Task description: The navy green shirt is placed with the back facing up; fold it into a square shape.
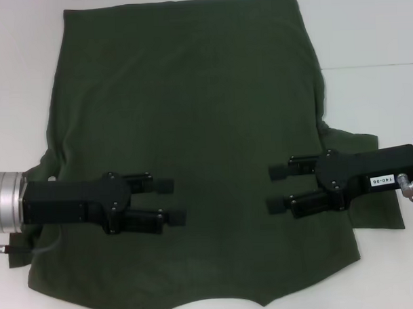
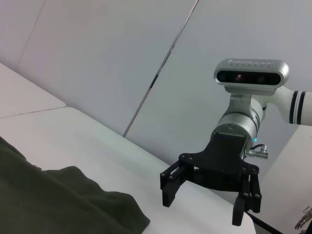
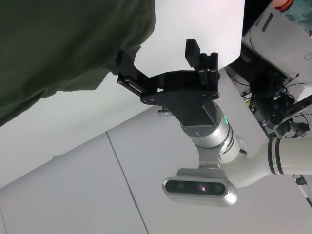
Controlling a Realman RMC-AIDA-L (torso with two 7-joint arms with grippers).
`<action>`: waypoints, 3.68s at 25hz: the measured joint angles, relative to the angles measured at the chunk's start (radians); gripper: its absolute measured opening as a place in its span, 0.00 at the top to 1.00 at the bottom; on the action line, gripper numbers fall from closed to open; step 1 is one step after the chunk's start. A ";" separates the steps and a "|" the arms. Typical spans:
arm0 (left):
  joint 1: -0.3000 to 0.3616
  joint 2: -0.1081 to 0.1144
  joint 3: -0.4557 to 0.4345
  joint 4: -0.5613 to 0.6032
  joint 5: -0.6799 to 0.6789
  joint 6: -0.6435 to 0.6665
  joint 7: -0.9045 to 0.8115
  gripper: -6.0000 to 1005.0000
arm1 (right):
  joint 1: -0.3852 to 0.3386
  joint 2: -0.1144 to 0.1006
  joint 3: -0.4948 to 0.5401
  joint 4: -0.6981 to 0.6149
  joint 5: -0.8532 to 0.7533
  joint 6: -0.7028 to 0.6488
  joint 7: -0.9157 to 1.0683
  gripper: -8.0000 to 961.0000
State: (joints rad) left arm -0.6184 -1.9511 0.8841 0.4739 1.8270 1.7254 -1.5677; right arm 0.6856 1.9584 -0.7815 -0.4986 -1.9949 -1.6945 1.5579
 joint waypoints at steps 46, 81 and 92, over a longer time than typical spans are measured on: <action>0.049 0.082 -0.212 0.002 0.007 0.006 -0.355 0.10 | -0.016 0.007 0.045 0.008 0.002 -0.008 -0.098 0.07; 0.123 0.142 -0.474 0.014 0.546 -0.293 -0.805 0.10 | -0.017 -0.006 0.022 0.008 -0.002 -0.014 -0.119 0.07; 0.094 0.114 -0.448 -0.029 0.548 -0.335 -0.789 0.10 | -0.017 -0.006 0.021 0.008 -0.003 -0.005 -0.120 0.07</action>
State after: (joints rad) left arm -0.5240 -1.8374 0.4358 0.4446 2.3746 1.3908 -2.3566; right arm 0.6687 1.9526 -0.7604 -0.4901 -1.9983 -1.6999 1.4374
